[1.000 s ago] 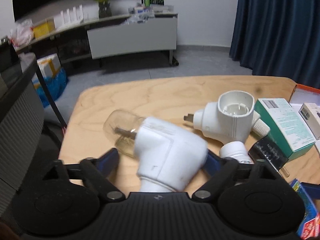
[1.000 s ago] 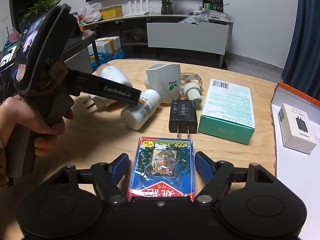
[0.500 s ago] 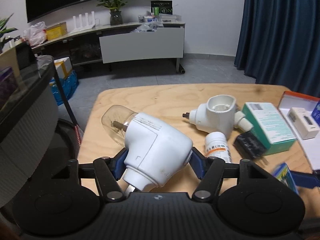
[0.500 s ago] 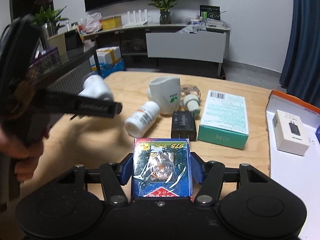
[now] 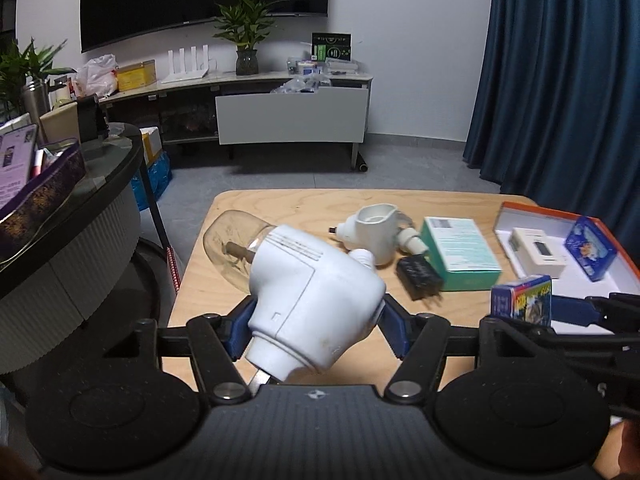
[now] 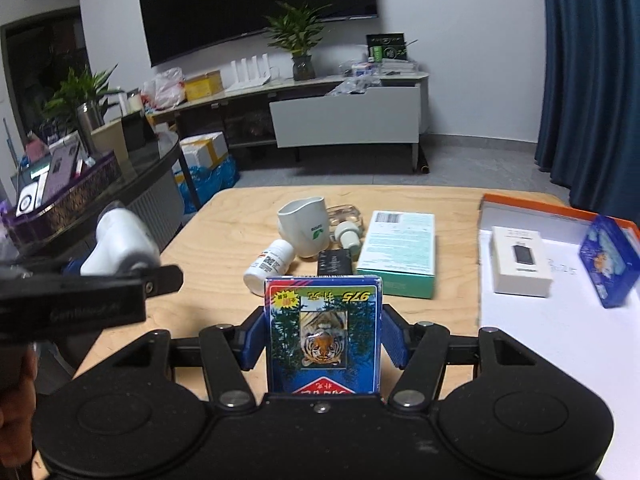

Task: Organize rigid objects
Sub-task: 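Carry both items into the orange-rimmed box and release them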

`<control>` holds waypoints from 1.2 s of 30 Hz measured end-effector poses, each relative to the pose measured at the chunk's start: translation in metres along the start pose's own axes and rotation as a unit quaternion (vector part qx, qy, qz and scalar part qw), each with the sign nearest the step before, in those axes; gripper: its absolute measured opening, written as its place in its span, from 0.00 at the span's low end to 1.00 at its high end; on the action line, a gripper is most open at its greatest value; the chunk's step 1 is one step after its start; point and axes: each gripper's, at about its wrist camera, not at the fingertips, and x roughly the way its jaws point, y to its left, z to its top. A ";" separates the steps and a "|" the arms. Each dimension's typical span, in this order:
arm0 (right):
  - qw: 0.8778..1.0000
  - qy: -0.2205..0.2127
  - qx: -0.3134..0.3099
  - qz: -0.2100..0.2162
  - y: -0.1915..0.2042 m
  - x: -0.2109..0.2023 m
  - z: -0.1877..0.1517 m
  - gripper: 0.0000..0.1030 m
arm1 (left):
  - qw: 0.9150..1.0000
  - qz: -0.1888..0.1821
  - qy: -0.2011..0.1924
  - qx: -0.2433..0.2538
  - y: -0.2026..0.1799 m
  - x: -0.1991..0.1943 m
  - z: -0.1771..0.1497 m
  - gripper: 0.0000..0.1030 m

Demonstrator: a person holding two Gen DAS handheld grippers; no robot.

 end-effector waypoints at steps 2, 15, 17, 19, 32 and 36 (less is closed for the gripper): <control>1.000 -0.005 0.006 -0.004 -0.004 -0.012 -0.001 0.69 | 1.000 -0.004 0.000 0.001 -0.005 -0.006 -0.002 0.63; 0.999 -0.032 0.033 -0.027 -0.034 -0.070 -0.012 0.69 | 0.999 -0.035 -0.021 0.020 -0.049 -0.040 -0.011 0.63; 0.998 -0.034 0.037 -0.032 -0.040 -0.075 -0.014 0.69 | 0.999 -0.042 -0.023 0.023 -0.054 -0.041 -0.012 0.63; 0.998 -0.036 0.040 -0.038 -0.046 -0.080 -0.016 0.69 | 0.998 -0.050 -0.023 0.025 -0.058 -0.040 -0.012 0.63; 0.993 -0.050 0.064 -0.089 -0.101 -0.109 -0.021 0.69 | 0.992 -0.101 -0.026 0.065 -0.110 -0.032 -0.007 0.63; 0.991 -0.053 0.067 -0.105 -0.117 -0.116 -0.021 0.69 | 0.990 -0.114 -0.031 0.080 -0.124 -0.028 -0.003 0.63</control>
